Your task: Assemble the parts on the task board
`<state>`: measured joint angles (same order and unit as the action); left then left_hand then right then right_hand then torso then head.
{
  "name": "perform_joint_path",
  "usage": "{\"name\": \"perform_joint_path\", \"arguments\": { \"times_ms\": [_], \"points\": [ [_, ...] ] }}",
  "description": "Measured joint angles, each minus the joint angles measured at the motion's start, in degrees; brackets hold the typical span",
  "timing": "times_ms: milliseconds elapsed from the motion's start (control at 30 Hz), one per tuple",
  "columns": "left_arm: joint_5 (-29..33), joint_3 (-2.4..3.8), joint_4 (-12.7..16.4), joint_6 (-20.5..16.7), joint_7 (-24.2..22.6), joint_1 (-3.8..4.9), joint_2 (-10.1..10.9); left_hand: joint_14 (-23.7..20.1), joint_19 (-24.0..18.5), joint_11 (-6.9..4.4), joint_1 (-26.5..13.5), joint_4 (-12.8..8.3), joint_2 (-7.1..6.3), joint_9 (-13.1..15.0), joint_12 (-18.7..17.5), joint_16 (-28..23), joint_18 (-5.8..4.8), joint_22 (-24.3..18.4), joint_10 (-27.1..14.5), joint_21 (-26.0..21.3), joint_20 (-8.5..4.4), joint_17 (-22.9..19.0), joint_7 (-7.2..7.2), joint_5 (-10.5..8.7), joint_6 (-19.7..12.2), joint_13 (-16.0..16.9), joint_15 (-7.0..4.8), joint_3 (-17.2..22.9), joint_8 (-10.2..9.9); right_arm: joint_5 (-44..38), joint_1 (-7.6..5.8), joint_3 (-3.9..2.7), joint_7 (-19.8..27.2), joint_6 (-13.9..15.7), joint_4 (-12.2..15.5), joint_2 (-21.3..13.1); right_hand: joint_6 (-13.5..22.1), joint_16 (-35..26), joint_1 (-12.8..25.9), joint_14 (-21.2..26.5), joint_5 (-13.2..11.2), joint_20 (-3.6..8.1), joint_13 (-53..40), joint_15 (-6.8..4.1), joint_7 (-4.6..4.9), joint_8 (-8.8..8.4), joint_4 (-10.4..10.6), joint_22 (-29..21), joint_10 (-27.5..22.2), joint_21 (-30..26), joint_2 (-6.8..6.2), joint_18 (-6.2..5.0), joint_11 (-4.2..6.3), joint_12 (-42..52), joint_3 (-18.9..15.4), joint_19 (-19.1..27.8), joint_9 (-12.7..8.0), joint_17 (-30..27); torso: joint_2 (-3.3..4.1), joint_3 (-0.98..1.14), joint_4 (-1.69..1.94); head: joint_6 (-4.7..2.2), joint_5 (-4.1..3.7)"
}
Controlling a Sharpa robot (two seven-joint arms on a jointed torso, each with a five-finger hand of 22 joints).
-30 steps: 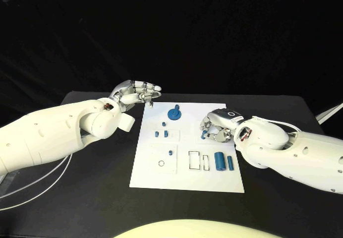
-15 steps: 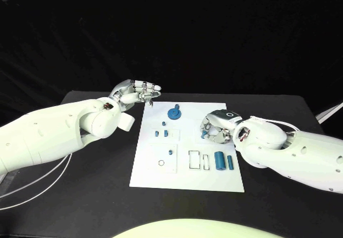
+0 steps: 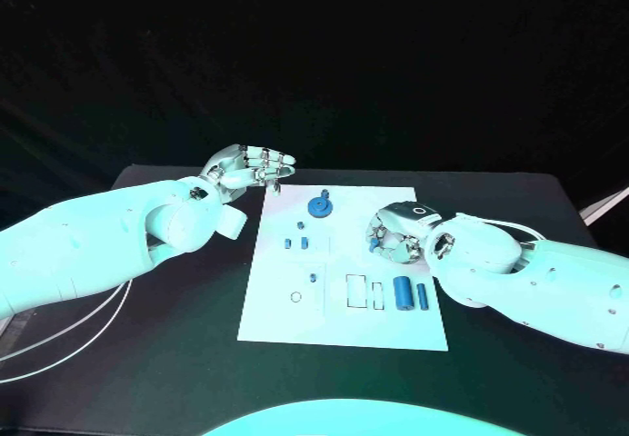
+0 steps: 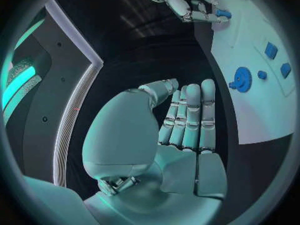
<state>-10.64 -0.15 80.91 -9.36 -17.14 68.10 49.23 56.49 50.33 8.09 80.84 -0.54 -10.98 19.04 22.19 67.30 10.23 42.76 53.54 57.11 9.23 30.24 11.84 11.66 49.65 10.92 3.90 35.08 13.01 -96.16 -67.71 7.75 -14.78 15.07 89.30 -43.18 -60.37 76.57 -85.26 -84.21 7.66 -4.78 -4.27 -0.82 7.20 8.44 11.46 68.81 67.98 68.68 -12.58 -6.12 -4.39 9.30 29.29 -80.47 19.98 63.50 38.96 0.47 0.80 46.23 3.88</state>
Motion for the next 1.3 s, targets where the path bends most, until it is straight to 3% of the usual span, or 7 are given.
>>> {"name": "perform_joint_path", "arguments": {
  "times_ms": [200, 300, 333, 500, 900, 1100, 1300],
  "points": [
    [0.0, 0.0, 0.0, 0.0, 0.0, 0.0, 0.0, 0.0, 0.0, 0.0, 0.0, 0.0, 0.0, 0.0, 0.0, 0.0, 0.0, 0.0, 0.0, 0.0, 0.0, 0.0, 0.01, 0.0, 0.0, 0.0, 0.0, 0.0, 0.0, -0.1, 0.28, 0.18, -0.2, 2.1, 0.1, 0.0, -0.2, 0.2, 1.3, 0.1, -0.1, 0.2, 0.0, -0.29, -0.2, 0.01, -1.7, 1.0, 0.4, 0.7, 1.2, 0.01, 0.2, -0.8, 1.7, -0.2, 0.0, 0.0, 0.0, 0.0, 0.01, 0.07, 0.01],
    [0.0, 0.0, 0.0, 0.0, 0.0, 0.0, 0.0, 0.0, 0.0, -0.01, 0.0, 0.0, 0.0, 0.0, 0.0, 0.0, -0.01, 0.0, 0.0, 0.0, 0.0, 0.0, 0.01, 0.0, 0.0, 0.0, 0.0, 0.0, 0.0, 0.2, 0.35, 0.21, -0.4, 3.8, 0.5, -0.2, -0.3, 0.2, 2.1, 0.5, -0.1, 0.49, -0.1, -0.73, -0.35, 0.87, -2.1, 1.6, 1.5, 1.4, 0.46, 0.02, 0.48, -0.8, 2.0, -0.5, 0.0, 0.1, -0.01, 0.0, 0.0, 0.08, 0.04],
    [0.0, 0.0, 0.0, 0.0, 0.0, 0.0, 0.0, 0.0, 0.0, -0.01, 0.0, 0.0, 0.0, 0.0, 0.0, 0.0, 0.0, 0.0, 0.0, 0.0, 0.0, 0.0, 0.01, 0.0, 0.0, 0.0, 0.0, 0.0, 0.0, 0.3, 0.35, 0.21, -0.5, 4.3, 0.7, -0.3, -0.3, 0.2, 2.9, 0.5, -0.1, 0.49, -0.1, -0.73, -0.36, 0.87, -2.1, 1.9, 1.8, 1.4, 1.18, 0.03, 0.27, -0.8, 2.0, -0.5, 0.0, 0.1, -0.01, -0.01, 0.0, 0.1, 0.04],
    [0.0, 0.0, -0.2, 0.0, 0.1, 0.0, 0.0, 0.0, 0.0, 0.0, 0.0, 0.0, 0.0, 0.0, 0.0, 0.0, 0.0, 0.0, 0.0, 0.0, 0.0, 0.0, 0.01, 0.0, 0.0, 0.0, 0.0, 0.0, 0.0, 1.9, 0.3, 0.12, -1.1, 6.6, 2.0, -1.3, -0.3, 0.4, 2.9, 0.5, -0.6, 0.5, 0.0, -0.73, -0.36, 0.89, -2.1, 2.4, 2.1, 2.0, 1.19, 0.03, 0.37, -1.3, 2.0, -0.5, 0.5, 0.5, -0.07, 0.01, -0.04, 0.12, 0.05],
    [0.0, 0.0, -1.0, 0.0, 0.1, 0.01, -0.4, 0.0, 0.0, 0.0, 0.0, 0.0, 0.0, 0.0, 0.0, 0.0, -0.01, 0.0, 0.0, 0.0, 0.0, 0.0, 0.01, 0.0, 0.0, 0.0, 0.0, 0.0, 0.0, 9.0, -1.53, -0.32, -1.9, 8.7, 6.9, -3.0, -0.3, 0.5, 3.4, 0.5, -0.6, 0.7, -0.1, -0.74, -0.36, 0.89, -2.1, 3.0, 2.8, 2.7, 1.71, 0.91, 0.68, -1.3, 2.0, -1.1, 0.5, 0.7, -0.19, 0.03, -0.11, -0.42, -0.03],
    [0.0, 0.0, -1.3, 0.0, 0.1, 0.01, -0.7, 0.0, 0.0, 0.0, 0.0, 0.0, 0.0, 0.0, 0.3, 0.0, 0.0, 0.0, 0.0, 0.0, 0.0, 0.0, 0.02, 0.0, -0.4, 0.0, 0.0, 0.0, 0.6, 10.8, -1.24, -0.33, -1.3, 9.5, 9.1, -1.5, -0.3, 0.4, 3.4, 0.5, -0.6, 0.7, -0.1, -0.74, -0.36, 0.89, -2.9, 3.1, 2.9, 2.7, 1.71, 0.91, 0.61, -1.3, 2.2, -1.1, 0.5, 0.7, -0.18, 0.03, -0.11, -0.38, 0.44],
    [0.2, 0.0, -1.9, 0.0, 0.1, -0.02, -1.4, 0.0, 0.0, 0.29, 0.0, 0.0, 0.0, 0.0, 0.3, 0.0, -0.01, 0.0, -0.3, 0.0, 0.0, 0.0, 0.02, 0.0, -0.4, 0.0, 0.0, 0.0, 0.7, 10.8, 0.36, -0.22, 0.2, 10.9, 10.7, 2.5, -0.3, 0.4, 3.4, 0.5, -0.6, 0.7, -0.1, -0.73, -0.36, 0.89, -3.0, 3.1, 2.9, 2.7, 1.71, 0.91, 0.6, -1.3, 2.3, -1.1, 0.5, 0.7, -0.18, 0.15, -0.08, -0.23, 1.09]
  ]
}}
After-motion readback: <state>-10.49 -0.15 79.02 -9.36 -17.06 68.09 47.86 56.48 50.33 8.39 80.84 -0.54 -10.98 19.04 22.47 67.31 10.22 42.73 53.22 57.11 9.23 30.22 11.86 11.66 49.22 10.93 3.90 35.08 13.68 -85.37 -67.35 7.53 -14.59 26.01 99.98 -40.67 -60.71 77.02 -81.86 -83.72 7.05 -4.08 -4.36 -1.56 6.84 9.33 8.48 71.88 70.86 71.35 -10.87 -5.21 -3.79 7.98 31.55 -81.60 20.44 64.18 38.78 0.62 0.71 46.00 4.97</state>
